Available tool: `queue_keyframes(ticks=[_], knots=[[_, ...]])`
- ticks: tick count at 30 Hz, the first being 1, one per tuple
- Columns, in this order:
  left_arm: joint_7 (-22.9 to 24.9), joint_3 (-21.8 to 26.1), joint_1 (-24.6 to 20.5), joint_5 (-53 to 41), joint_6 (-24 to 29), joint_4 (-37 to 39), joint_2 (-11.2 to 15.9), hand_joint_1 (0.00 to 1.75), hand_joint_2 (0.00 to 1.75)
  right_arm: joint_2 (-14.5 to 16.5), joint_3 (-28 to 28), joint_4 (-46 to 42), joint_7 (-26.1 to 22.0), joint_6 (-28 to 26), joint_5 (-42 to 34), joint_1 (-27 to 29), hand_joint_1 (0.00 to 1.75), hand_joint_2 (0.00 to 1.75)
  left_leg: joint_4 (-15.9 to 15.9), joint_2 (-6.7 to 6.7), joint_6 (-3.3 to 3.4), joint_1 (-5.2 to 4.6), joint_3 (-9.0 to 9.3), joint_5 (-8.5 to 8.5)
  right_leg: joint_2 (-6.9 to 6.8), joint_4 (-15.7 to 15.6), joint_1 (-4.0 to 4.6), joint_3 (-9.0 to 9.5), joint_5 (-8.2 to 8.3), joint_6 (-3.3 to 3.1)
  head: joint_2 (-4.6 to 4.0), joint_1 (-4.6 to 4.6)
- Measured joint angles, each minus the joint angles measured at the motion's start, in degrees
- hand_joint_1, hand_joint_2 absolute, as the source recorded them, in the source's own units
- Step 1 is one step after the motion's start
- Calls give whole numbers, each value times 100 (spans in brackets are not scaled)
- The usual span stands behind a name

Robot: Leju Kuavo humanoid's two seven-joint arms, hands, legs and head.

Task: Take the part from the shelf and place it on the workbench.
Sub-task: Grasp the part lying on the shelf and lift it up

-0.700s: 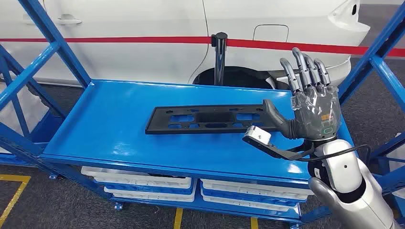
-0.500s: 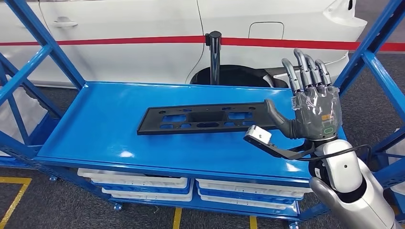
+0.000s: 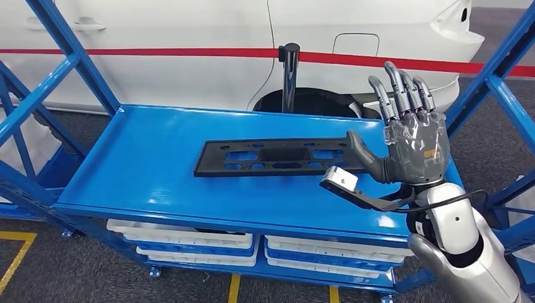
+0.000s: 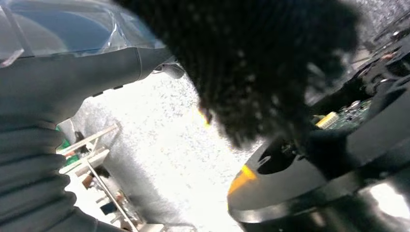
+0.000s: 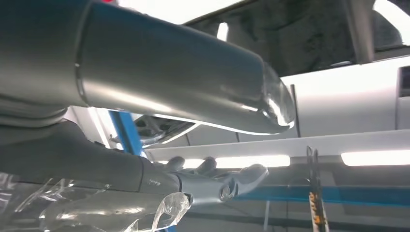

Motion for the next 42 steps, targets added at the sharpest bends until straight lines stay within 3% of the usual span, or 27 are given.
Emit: queue_keyframes(ticks=[1, 2, 3, 4, 5, 6, 8, 9, 13, 15, 17, 18, 19, 20, 21, 23, 24, 25, 28, 29, 32, 33, 34, 35, 36, 39, 42], knots=[[11, -14, 1, 0, 0, 0, -3, 0, 0, 3, 3, -5, 0, -9, -41, 11, 0, 0, 3, 1, 11, -3, -7, -1, -1, 473, 2, -222, -226, 7, 0, 2], [17, -25, 4, 0, 0, 0, -5, 0, 0, 4, 6, -5, -3, -13, -68, 27, 4, 44, 5, -1, 17, -8, -12, -1, -1, 890, 2, -421, -385, 11, 0, 3], [20, -31, 10, 0, -2, 0, -7, 0, 0, 5, 10, -5, -13, -13, -85, 43, 48, 87, 8, -2, 20, -12, -14, -2, -2, 1126, 1, -537, -433, 13, 0, 3], [21, -35, 15, 0, -3, 0, -8, 0, 0, 5, 15, -5, -30, -12, -98, 54, 92, 131, 11, -4, 19, -13, -11, -4, -3, 1105, -1, -529, -356, 13, 0, 3], [21, -38, 19, 0, -4, 0, -8, 0, 0, 5, 21, -6, -49, -11, -108, 60, 135, 175, 16, -6, 14, -10, -4, -9, -5, 828, -5, -392, -178, 13, 0, 3], [21, -40, 20, -1, -5, 0, -8, 0, 0, 8, 28, -7, -67, -11, -115, 61, 175, 175, 30, -9, 2, -7, 2, -18, -10, 393, -10, -174, 40, 15, 0, 3], [21, -44, 23, -1, -11, 0, -8, 0, 0, 23, 50, -14, -83, -12, -138, 52, 175, 175, 96, -17, -45, -25, -13, -57, -5, -419, -19, 230, 347, 6, 0, -1], [19, -46, 25, -2, -26, 0, -6, 0, 0, 34, 60, -20, -86, -10, -156, 48, 175, 175, 123, -20, -67, -36, -29, -72, 3, -624, -21, 324, 401, -12, 0, -4], [-11, -49, 6, 0, -209, -8, 14, 0, 0, 53, 75, -48, -89, 15, -260, 27, 175, 175, 256, -25, -142, -34, -105, -160, 10, -729, -36, 351, 432, -137, 0, -9], [-25, -49, -22, 0, -378, -13, 21, 0, 0, 70, 83, -51, -90, 24, -284, 15, 175, 175, 860, -23, -220, -3, -368, -497, 1, -735, -57, 353, 446, -183, 0, -9], [-31, -49, -42, 0, -614, -14, 23, 0, 0, 88, 98, -54, -91, 27, -287, 12, 175, 175, 1774, -22, -291, 28, -784, -891, 0, -734, -60, 348, 446, -201, 0, -10], [-34, -49, -48, 0, -727, -15, 26, 0, 0, 92, 105, -54, -91, 28, -287, 13, 175, 175, 2071, -22, -306, 37, -926, -973, 1, -733, -59, 348, 445, -201, 0, -10], [-38, -49, -51, -1, -802, -19, 28, 0, 0, 93, 111, -54, -92, 30, -287, 13, 175, 175, 2125, -22, -305, 39, -956, -938, 4, -733, -58, 352, 444, -200, 0, -10], [-40, -49, -52, -1, -858, -22, 30, 0, 0, 96, 115, -54, -92, 30, -287, 12, 149, 175, 1931, -22, -288, 37, -867, -801, 8, -733, -56, 360, 443, -199, 0, -10], [-40, -49, -54, -1, -887, -26, 31, 0, 0, 98, 117, -54, -93, 31, -287, 9, 106, 175, 1528, -23, -255, 29, -677, -595, 12, -735, -51, 372, 442, -197, 0, -10], [-38, -49, -67, -2, -893, -35, 37, 0, 0, 101, 117, -54, -92, 30, -287, 3, 18, 87, 598, -21, -156, -2, -238, -223, 19, -746, -36, 386, 439, -184, 0, -11], [-34, -49, -74, -2, -880, -38, 37, 0, 0, 101, 117, -54, -89, 27, -287, 3, 0, 44, 300, -18, -121, -18, -103, -128, 20, -753, -26, 385, 439, -169, 0, -10], [-29, -49, -78, -2, -867, -40, 37, 0, 0, 101, 117, -54, -80, 23, -289, 6, 0, 0, 159, -14, -97, -31, -48, -99, 21, -762, -20, 381, 439, -146, 0, -10], [-18, -49, -77, -2, -861, -42, 32, 0, 0, 100, 115, -54, -20, 31, -317, 12, 0, 0, 72, -11, -52, -17, -27, -64, 11, -762, -15, 373, 415, -44, 0, -8], [-18, -49, -76, -2, -861, -41, 31, 0, 0, 100, 114, -55, 2, 48, -313, 11, 0, 0, 43, -9, -33, -3, -12, -44, 6, -615, -13, 311, 311, -20, 0, -4], [-18, -49, -72, -2, -861, -40, 27, 0, 0, 101, 128, -55, 37, 110, -227, 16, 0, 0, 21, -4, 6, 3, -7, -22, -2, 601, -7, -250, -307, 9, 0, 2], [-18, -49, -71, -2, -861, -40, 26, 0, 0, 100, 141, -55, 38, 124, -192, 23, 0, 0, 23, -4, 11, -2, -10, -21, -2, 997, -7, -446, -442, 17, 0, 2], [-18, -49, -69, -2, -861, -41, 25, 0, 0, 99, 155, -54, 38, 132, -153, 29, 0, 0, 25, -6, 12, -5, -9, -22, -2, 1188, -8, -550, -457, 24, 0, 3], [-18, -49, -68, -2, -861, -42, 25, 0, 0, 99, 168, -54, 38, 138, -123, 32, 0, 0, 28, -8, 10, -3, -3, -24, -4, 1120, -10, -531, -353, 28, 0, 2], [-18, -49, -69, -2, -861, -42, 23, 0, 0, 100, 179, -54, 35, 144, -95, 33, 0, 0, 34, -11, 3, 2, 7, -31, -7, 803, -15, -385, -153, 31, 0, 2], [-14, -49, -73, -2, -861, -42, 21, 0, 0, 102, 204, -55, 22, 165, -4, 20, 0, 0, 105, -22, -62, -11, 4, -85, -12, -485, -37, 231, 393, 19, 0, 2], [-8, -49, -79, -2, -861, -42, 22, 0, 0, 112, 239, -54, 28, 187, 81, 17, 0, 0, 120, -29, -121, -19, -19, -93, 10, -734, -27, 319, 469, -75, 0, -3]])
